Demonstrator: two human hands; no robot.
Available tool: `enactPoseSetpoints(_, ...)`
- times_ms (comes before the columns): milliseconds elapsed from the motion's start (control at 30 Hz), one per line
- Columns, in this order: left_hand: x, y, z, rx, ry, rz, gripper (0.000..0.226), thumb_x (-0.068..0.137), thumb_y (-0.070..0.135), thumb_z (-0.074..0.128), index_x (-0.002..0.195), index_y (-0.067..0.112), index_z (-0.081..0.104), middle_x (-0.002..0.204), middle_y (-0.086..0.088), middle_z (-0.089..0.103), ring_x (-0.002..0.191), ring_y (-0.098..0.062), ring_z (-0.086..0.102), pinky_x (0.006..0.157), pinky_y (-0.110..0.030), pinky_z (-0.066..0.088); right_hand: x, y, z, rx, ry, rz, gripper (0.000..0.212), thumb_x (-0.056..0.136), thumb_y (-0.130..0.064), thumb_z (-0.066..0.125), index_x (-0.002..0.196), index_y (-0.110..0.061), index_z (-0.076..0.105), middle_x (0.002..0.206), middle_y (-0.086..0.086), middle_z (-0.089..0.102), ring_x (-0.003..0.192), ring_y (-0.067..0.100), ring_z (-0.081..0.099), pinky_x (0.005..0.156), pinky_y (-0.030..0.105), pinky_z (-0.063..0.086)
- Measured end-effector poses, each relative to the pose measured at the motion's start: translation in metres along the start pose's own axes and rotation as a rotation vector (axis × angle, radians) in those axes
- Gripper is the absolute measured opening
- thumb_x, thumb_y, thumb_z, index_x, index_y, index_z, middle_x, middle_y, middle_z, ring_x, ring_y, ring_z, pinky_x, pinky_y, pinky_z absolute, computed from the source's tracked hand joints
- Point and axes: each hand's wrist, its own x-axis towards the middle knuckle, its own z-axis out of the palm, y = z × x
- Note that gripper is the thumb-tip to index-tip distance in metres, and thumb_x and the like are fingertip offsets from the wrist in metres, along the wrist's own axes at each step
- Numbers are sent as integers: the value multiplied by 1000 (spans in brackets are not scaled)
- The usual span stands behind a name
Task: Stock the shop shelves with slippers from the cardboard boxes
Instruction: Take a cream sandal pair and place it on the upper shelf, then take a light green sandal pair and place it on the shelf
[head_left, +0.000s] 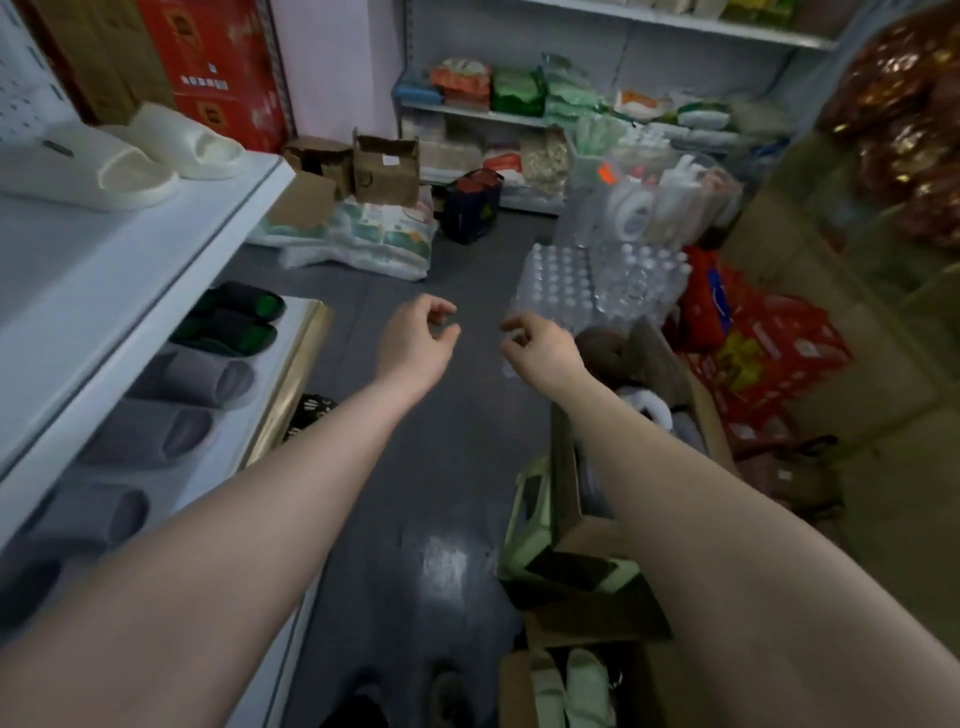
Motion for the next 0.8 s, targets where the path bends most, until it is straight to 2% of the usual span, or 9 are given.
enactPoseSetpoints(100,-45,4,12,-20,-59,18,17,88,21,66,105,19,64,102,1,67,89,-18,62,79,-27,46,-57,23,-1,36,24,65,29,94,-23,56,122,-20,64,112,6,69,102,25,64,83,30,49)
enactPoseSetpoints(200,-91,10,22,-26,-136,44,16,89,22,65,105,19,65,103,1,68,90,-17,62,80,-26,44,-114,43,-2,29,26,130,30,95,-23,56,124,-20,64,118,6,69,108,25,63,86,32,50)
enactPoseSetpoints(300,-142,14,31,-39,-224,68,16,90,24,63,105,19,66,103,1,68,90,-16,62,82,-28,46,-179,61,0,32,36,222,31,95,-25,57,125,-21,63,120,4,68,108,24,63,84,31,50)
enactPoseSetpoints(400,-195,17,40,-49,-320,65,13,92,27,61,104,22,65,101,5,66,90,-14,60,82,-29,48,-245,79,1,72,-11,312,29,95,-25,56,123,-24,64,116,1,69,106,21,63,91,37,52)
enactPoseSetpoints(533,-256,22,64,-39,-438,51,10,91,28,62,100,25,66,101,5,69,92,-16,63,82,-31,51,-321,108,3,80,17,412,25,94,-24,58,118,-23,66,105,-3,66,97,17,63,78,28,49)
enactPoseSetpoints(600,-281,24,78,-35,-493,55,10,92,28,62,100,25,66,101,5,69,92,-15,63,79,-30,51,-352,126,4,71,14,465,25,92,-24,60,116,-24,67,101,-2,65,97,20,63,78,29,49)
enactPoseSetpoints(800,-347,32,132,10,-649,69,16,95,30,58,108,25,65,108,5,67,96,-16,62,81,-34,54,-422,187,10,94,-21,587,27,91,-22,58,115,-27,67,109,-4,69,102,17,63,90,33,52)
